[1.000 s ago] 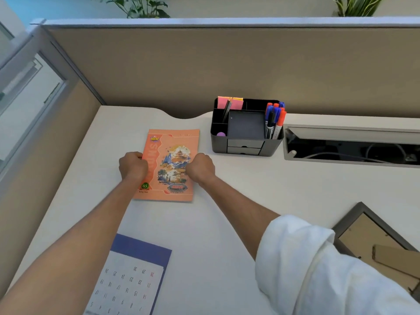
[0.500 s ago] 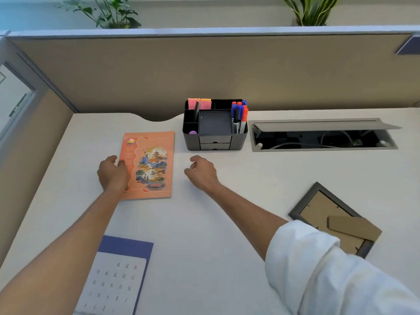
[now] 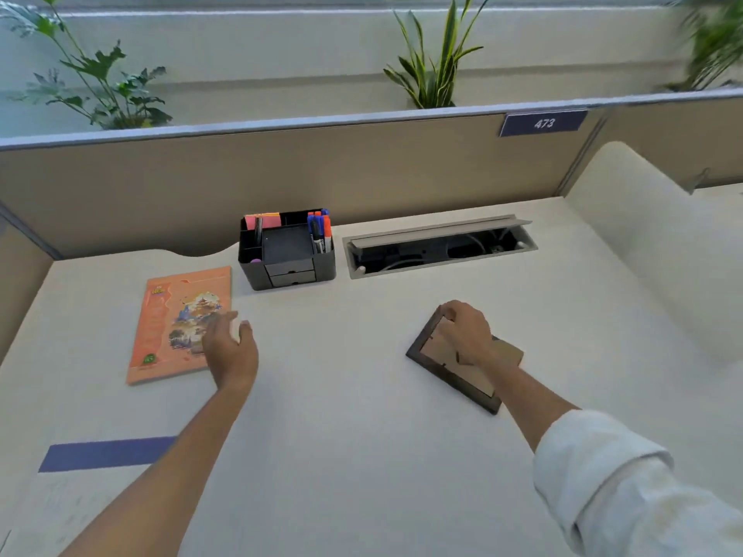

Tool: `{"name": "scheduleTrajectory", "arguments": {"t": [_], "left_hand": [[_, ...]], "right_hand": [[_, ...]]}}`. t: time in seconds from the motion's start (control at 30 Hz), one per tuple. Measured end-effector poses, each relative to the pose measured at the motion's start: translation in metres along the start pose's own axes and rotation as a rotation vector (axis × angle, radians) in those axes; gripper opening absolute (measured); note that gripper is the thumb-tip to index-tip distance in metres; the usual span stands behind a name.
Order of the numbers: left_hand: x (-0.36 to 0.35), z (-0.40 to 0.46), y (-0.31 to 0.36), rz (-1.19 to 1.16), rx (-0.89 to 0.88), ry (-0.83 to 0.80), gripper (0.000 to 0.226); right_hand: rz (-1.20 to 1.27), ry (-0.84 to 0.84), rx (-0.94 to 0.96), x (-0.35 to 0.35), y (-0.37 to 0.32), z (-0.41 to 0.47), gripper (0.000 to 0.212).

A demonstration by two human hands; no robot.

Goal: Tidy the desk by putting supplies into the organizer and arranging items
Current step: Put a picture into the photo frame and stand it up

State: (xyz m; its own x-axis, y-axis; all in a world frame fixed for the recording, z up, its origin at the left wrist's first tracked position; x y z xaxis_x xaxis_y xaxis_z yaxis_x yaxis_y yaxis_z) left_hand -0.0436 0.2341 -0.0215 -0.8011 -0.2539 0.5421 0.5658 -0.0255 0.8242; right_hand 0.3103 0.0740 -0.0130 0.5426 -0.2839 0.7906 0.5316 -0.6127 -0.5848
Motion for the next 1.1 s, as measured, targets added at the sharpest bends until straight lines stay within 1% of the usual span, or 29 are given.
{"name": "scheduleTrajectory", "arguments": {"t": [0.07, 0.17, 0.27, 0.4, 0.57, 0.63, 0.67, 0.7, 0.73, 0.77, 0.8, 0.83, 0.9, 0.97, 1.1], "left_hand": [[-0.015, -0.023, 0.014, -0.021, 0.005, -0.084, 0.027], [-0.042, -0.057, 0.029, -0.023, 0.048, -0.218, 0.027], [-0.07, -0.091, 0.045, -0.039, 0.103, -0.335, 0.026], [-0.106, -0.132, 0.065, -0.057, 0.171, -0.481, 0.028], [-0.144, -0.168, 0.085, 0.011, 0.207, -0.654, 0.042], [-0.155, -0.175, 0.088, 0.056, 0.241, -0.686, 0.049], [-0.16, -0.177, 0.089, 0.074, 0.245, -0.694, 0.048], [-0.164, -0.178, 0.091, 0.085, 0.247, -0.697, 0.038], [-0.168, -0.179, 0.091, 0.097, 0.246, -0.691, 0.019], [-0.17, -0.179, 0.092, 0.102, 0.239, -0.685, 0.014], [-0.174, -0.179, 0.092, 0.111, 0.231, -0.691, 0.029], [-0.176, -0.179, 0.093, 0.127, 0.224, -0.688, 0.035], [-0.178, -0.177, 0.094, 0.147, 0.222, -0.675, 0.038], [-0.179, -0.177, 0.095, 0.157, 0.219, -0.679, 0.037], [-0.182, -0.174, 0.097, 0.156, 0.249, -0.702, 0.025]], "right_hand": [[-0.09, -0.024, -0.001, 0.018, 0.024, -0.006, 0.042], [-0.167, -0.046, -0.007, 0.035, 0.051, -0.016, 0.056], [-0.251, -0.047, 0.006, 0.042, 0.069, -0.021, 0.055], [-0.424, -0.093, 0.091, 0.042, 0.085, -0.026, 0.059], [-0.522, -0.139, 0.166, 0.033, 0.098, -0.026, 0.062], [-0.528, -0.133, 0.194, 0.029, 0.101, -0.022, 0.063], [-0.528, -0.135, 0.205, 0.027, 0.102, -0.02, 0.064], [-0.529, -0.142, 0.212, 0.025, 0.102, -0.018, 0.065], [-0.532, -0.153, 0.218, 0.024, 0.103, -0.016, 0.065], [-0.543, -0.167, 0.226, 0.022, 0.103, -0.015, 0.064], [-0.56, -0.178, 0.233, 0.021, 0.104, -0.014, 0.063], [-0.576, -0.185, 0.24, 0.02, 0.104, -0.012, 0.063], [-0.597, -0.186, 0.259, 0.021, 0.104, -0.008, 0.062], [-0.63, -0.185, 0.293, 0.023, 0.103, -0.005, 0.059], [-0.711, -0.21, 0.384, 0.028, 0.102, 0.003, 0.047]]}}
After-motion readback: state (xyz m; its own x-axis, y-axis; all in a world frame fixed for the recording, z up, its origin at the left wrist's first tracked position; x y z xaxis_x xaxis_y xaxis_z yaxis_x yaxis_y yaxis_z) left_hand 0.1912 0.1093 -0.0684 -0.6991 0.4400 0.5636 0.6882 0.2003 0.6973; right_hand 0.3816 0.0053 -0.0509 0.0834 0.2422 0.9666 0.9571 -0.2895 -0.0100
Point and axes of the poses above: each hand's wrist, its own z-axis towards the middle knuckle, its own x-axis out of the back of the hand, y = z × x, the point moved 2 cm from there along z, towards the middle knuckle, and after that the axes turned 4 degrees about y, right-handed, at the moved point
